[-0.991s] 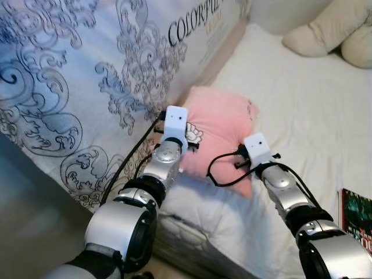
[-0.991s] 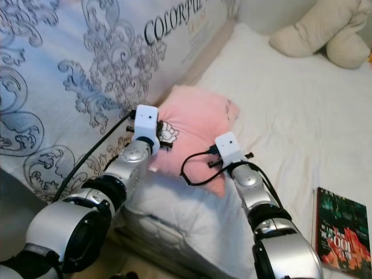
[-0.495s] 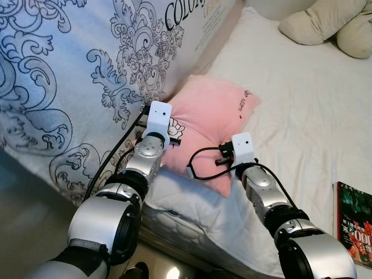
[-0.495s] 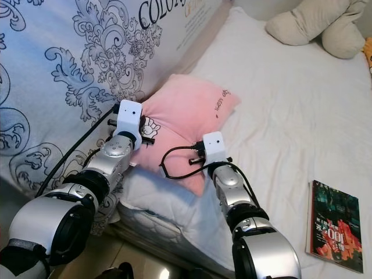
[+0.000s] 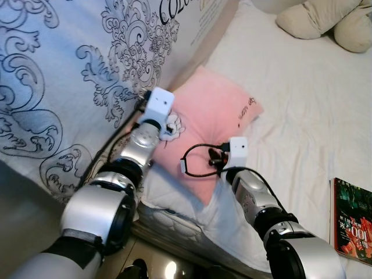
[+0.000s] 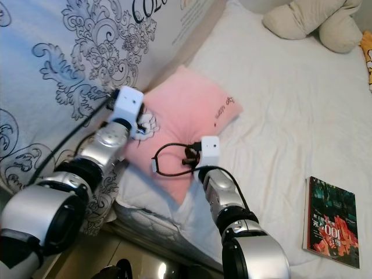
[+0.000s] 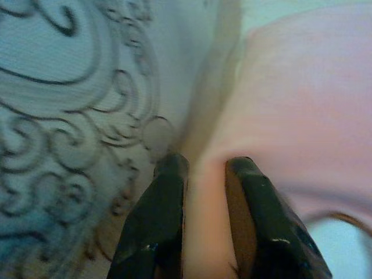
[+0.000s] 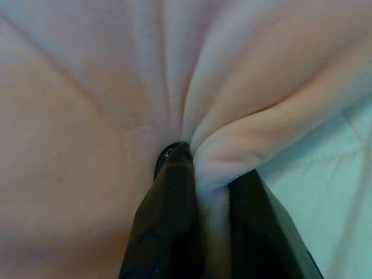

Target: Clean up the room

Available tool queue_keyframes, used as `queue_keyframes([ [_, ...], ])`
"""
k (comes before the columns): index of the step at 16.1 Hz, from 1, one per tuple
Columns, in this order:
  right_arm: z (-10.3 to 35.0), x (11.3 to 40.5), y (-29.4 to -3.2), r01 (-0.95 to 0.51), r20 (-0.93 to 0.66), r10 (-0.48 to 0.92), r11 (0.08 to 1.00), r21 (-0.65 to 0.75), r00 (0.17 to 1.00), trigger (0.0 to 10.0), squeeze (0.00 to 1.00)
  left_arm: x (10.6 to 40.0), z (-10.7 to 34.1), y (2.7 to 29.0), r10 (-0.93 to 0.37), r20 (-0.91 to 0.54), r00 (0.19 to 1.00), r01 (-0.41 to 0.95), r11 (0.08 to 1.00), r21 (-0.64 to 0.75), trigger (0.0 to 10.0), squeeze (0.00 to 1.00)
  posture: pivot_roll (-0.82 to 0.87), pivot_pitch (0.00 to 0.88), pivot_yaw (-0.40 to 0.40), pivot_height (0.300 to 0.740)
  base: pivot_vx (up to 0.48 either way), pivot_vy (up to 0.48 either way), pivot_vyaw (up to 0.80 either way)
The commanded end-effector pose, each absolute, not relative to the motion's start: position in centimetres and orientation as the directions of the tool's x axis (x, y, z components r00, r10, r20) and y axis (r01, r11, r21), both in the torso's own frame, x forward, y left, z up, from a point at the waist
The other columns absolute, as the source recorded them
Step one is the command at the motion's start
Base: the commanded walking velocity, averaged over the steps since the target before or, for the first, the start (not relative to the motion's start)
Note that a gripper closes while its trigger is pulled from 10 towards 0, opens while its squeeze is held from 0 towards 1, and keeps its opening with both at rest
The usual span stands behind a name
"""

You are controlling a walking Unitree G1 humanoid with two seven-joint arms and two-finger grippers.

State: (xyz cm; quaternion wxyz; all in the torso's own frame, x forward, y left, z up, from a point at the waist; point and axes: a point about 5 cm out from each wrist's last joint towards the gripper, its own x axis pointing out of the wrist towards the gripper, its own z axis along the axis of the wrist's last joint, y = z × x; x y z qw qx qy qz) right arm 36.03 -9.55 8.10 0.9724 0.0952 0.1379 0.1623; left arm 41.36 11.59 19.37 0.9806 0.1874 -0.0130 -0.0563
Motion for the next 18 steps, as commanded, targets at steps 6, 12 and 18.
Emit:
queue_keyframes([
  [6, 7.3, 35.3, -10.8, -0.389, -0.247, 0.369, 0.92, -0.04, 0.896, 10.0, 1.0, 40.5, 17.1, 10.0, -0.155, -0.038, 0.987, 0.158, 0.983, 0.094, 10.0, 1.0, -0.02, 0.179, -0.094, 0.74, 0.0, 0.0, 0.0],
  [12, 10.3, 36.3, -12.5, -0.303, -0.066, 0.299, 0.883, -0.358, 0.952, 10.0, 1.0, 39.3, 16.9, 9.2, -0.292, 0.098, 0.951, 0.285, 0.955, 0.081, 10.0, 1.0, 0.07, 0.053, -0.056, 0.74, 0.0, 0.0, 0.0],
  [18, 6.5, 33.9, -13.0, -0.264, -0.148, 0.245, 0.957, -0.122, 0.958, 10.0, 1.0, 37.5, 14.6, 10.8, -0.332, 0.079, 0.94, 0.316, 0.933, 0.171, 10.0, 1.0, 0.09, 0.0, -0.025, 0.74, 0.0, 0.0, 0.0],
])
